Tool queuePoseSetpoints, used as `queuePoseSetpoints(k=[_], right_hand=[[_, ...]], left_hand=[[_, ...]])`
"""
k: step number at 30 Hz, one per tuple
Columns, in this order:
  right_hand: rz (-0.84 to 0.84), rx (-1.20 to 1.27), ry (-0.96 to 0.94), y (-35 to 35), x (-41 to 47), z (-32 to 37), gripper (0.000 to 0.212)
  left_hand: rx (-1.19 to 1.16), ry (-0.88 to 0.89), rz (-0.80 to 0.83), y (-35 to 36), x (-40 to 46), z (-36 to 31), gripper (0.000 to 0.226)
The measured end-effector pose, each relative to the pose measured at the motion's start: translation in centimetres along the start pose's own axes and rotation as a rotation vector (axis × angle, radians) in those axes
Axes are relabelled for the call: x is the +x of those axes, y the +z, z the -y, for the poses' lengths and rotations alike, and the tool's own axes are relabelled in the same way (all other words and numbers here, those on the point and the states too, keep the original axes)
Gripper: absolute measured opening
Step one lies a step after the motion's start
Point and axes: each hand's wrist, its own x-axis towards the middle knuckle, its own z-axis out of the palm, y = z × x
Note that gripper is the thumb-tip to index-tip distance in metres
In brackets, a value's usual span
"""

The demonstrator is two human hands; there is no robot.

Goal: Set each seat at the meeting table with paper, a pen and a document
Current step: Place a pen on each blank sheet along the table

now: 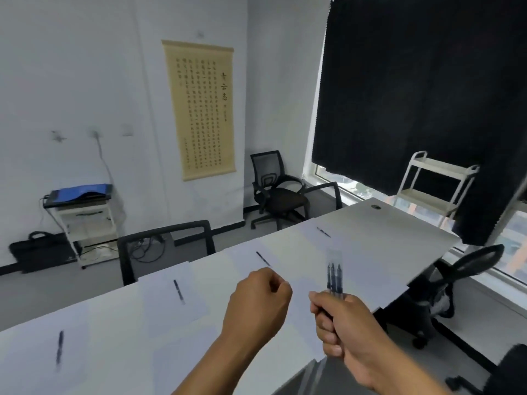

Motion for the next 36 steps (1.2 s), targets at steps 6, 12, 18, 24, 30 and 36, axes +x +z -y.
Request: queuePoseSetpoints(k=[6, 12, 18, 24, 30, 36], right_hand=[[0.166, -0.009, 0.065, 3.5, 7.0, -0.2, 0.020], [0.347, -0.027, 0.120, 6.5, 13.8, 0.5, 0.023], [0.534, -0.074, 0.238, 9.4, 19.7, -1.8, 0.021], [0.671, -0.146, 0.408, 12.3, 21.5, -4.8, 0.007], [0.693, -0.186, 0.529, 15.2, 23.6, -9.2, 0.013], [0.651, -0.177, 0.614, 16.3, 24.4, -13.4, 0.032]], left_hand=[[0.047, -0.109, -0.088, -1.0, 4.5, 3.6, 0.023], [0.052, -0.255, -0.191, -1.3, 8.7, 6.5, 0.022], [0.008, -0.458, -0.293, -0.3, 11.2, 11.0, 0.020], [0.016, -0.612, -0.280, 0.3, 10.2, 15.3, 0.019], [-0.062, -0.666, -0.226, 0.3, 10.4, 20.6, 0.018], [-0.131, -0.607, -0.117, 2.4, 10.6, 24.4, 0.026]])
